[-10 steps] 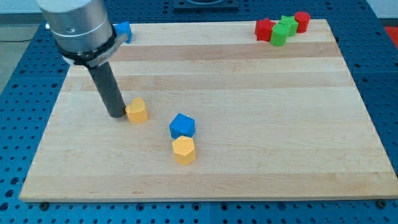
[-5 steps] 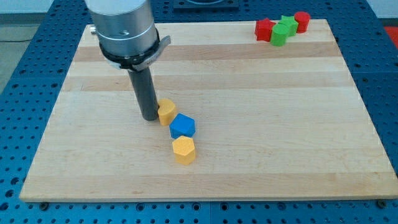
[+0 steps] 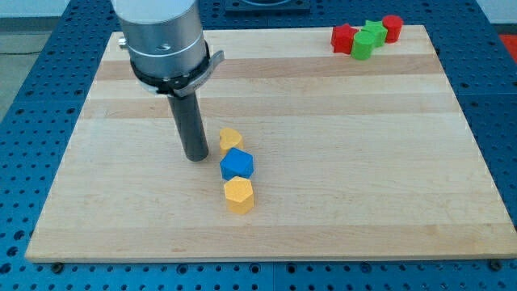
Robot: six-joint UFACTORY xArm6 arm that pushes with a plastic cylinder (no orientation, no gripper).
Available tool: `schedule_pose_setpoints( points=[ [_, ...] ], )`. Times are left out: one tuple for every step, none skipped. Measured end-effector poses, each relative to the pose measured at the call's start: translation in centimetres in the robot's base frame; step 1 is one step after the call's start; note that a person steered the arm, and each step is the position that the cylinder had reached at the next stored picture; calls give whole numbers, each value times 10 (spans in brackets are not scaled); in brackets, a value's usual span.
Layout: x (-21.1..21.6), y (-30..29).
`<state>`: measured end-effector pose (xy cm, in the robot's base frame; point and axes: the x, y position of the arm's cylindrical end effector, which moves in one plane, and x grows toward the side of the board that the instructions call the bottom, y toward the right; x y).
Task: Push the yellow heart to the top of the blue cube
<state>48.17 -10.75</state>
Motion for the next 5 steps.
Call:
schedule_pose_setpoints(
  points=[
    [7,2],
    [10,14],
    [10,21],
    [10,21],
    [10,21]
  ],
)
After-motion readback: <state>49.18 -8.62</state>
